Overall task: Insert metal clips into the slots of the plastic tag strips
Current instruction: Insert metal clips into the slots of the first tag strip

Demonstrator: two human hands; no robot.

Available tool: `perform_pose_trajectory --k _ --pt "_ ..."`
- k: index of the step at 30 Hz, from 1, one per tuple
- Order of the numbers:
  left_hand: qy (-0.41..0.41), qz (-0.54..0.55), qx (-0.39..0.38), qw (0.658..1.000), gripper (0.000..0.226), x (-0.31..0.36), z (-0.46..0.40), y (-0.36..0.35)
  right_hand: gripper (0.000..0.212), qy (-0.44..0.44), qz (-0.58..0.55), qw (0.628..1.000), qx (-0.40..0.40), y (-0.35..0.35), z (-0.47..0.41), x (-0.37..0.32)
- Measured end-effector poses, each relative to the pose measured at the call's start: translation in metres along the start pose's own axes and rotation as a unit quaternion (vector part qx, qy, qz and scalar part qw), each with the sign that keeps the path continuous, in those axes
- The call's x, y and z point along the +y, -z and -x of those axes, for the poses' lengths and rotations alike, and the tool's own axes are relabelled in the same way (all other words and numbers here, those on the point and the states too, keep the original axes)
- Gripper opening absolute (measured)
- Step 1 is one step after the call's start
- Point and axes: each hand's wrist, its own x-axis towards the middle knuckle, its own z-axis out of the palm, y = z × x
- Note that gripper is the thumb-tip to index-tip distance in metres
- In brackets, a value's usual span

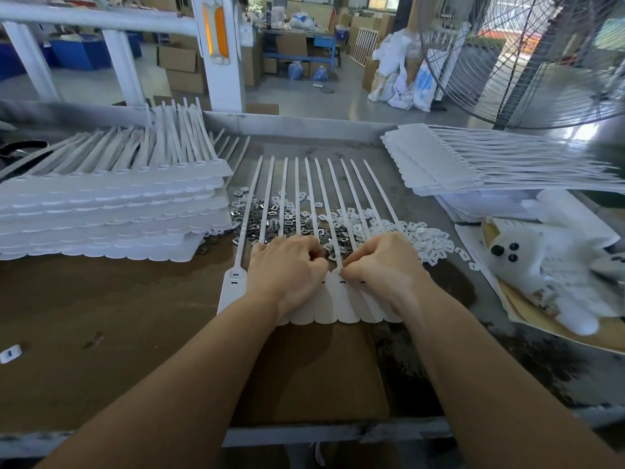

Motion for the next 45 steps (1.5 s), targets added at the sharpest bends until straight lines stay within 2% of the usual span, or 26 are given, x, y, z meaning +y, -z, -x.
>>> perform_pose_trajectory --k 2,6,10,14,19,25,30,35,45 --pt "0.001 -0.001 0.0 1.0 0.012 0.0 0.0 0.0 0.008 -0.014 0.002 1.0 -0.003 0.0 -0.002 -0.003" --pt "0.001 -0.002 0.001 1.0 0.012 0.0 0.001 0.0 0.012 -0.019 0.012 1.0 -0.008 0.001 -0.003 -0.004" --pt "-0.001 -0.002 0.002 1.0 0.013 0.001 0.002 0.001 0.008 0.022 -0.019 0.999 -0.016 0.005 -0.001 0.005" --pt "-0.003 0.002 0.001 1.0 0.013 0.0 0.001 0.0 0.011 0.071 -0.052 0.992 0.084 0.008 -0.005 0.015" --pt "-0.026 0.012 0.023 0.999 0.014 -0.002 0.002 -0.001 0.014 0.091 0.064 0.983 0.146 0.01 -0.017 0.023" --pt "-0.045 0.003 0.027 0.999 0.016 -0.004 0.003 -0.001 0.023 0.1 0.161 0.975 0.116 0.008 -0.028 0.023" --pt "-0.036 -0.004 0.016 0.999 0.014 -0.005 0.004 -0.001 0.032 0.109 0.195 0.968 0.117 0.003 -0.038 0.02" --pt "-0.036 -0.007 0.017 0.999 0.013 -0.004 0.004 0.0 0.026 0.111 0.229 0.96 0.113 -0.003 -0.045 0.017" --pt "-0.034 -0.004 0.023 0.999 0.014 -0.002 0.004 0.0 0.018 0.144 0.127 0.968 0.16 -0.002 -0.044 0.019"
